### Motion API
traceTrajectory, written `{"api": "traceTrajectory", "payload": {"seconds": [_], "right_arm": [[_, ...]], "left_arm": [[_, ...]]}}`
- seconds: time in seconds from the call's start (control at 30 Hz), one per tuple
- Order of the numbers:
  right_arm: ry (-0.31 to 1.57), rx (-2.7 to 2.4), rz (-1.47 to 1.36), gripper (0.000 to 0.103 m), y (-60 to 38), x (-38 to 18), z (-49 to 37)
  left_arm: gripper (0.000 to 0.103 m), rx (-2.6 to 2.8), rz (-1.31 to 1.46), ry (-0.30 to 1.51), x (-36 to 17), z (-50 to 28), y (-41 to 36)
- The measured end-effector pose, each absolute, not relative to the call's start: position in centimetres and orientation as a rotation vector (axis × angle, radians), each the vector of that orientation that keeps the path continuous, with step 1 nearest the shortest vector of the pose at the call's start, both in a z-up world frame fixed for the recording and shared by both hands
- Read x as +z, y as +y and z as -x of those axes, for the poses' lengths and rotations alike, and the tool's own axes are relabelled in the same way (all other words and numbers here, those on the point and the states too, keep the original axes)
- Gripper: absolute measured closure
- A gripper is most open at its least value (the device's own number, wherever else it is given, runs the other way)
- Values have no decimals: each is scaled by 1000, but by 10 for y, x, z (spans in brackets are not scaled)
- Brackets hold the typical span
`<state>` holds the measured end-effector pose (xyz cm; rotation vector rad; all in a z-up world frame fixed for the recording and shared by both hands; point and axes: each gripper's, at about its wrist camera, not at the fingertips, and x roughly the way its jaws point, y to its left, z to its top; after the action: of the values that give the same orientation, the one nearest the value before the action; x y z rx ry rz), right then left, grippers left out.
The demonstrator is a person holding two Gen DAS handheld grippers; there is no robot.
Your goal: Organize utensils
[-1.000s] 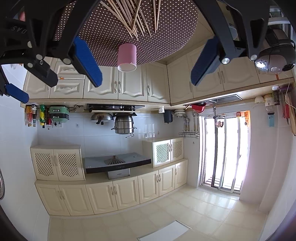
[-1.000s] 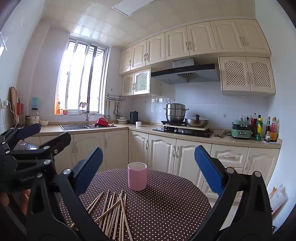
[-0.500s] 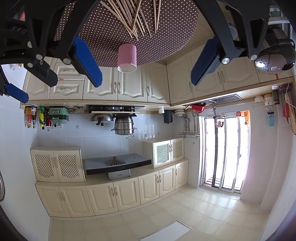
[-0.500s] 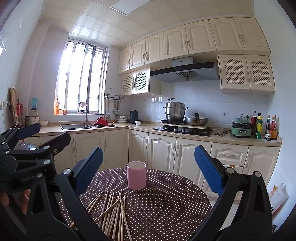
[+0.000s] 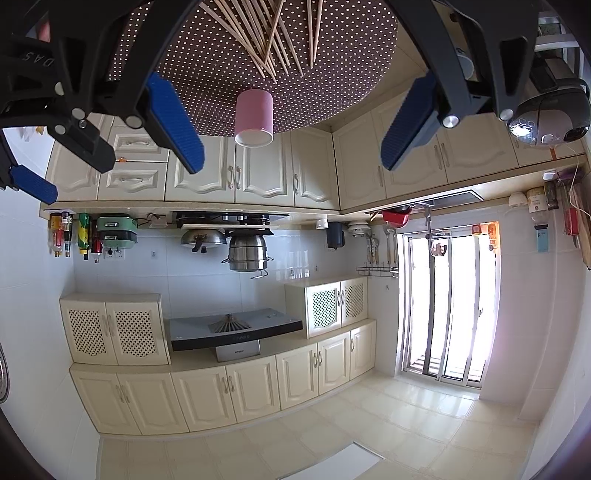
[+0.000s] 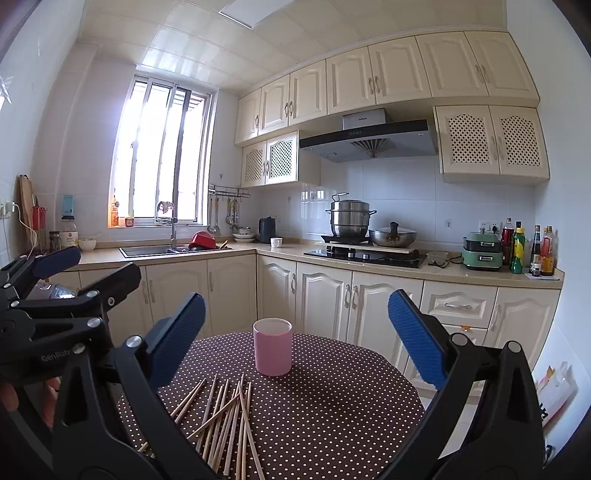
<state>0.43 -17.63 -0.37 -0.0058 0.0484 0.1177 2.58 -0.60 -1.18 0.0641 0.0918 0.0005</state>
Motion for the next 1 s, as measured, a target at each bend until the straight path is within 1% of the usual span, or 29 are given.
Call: {"api": "traceTrajectory", "payload": {"seconds": [1.0], "right_arm": [[75, 129, -2, 6, -167, -13, -21]], "left_arm": [[8, 3, -61, 121, -19, -39, -4]]}}
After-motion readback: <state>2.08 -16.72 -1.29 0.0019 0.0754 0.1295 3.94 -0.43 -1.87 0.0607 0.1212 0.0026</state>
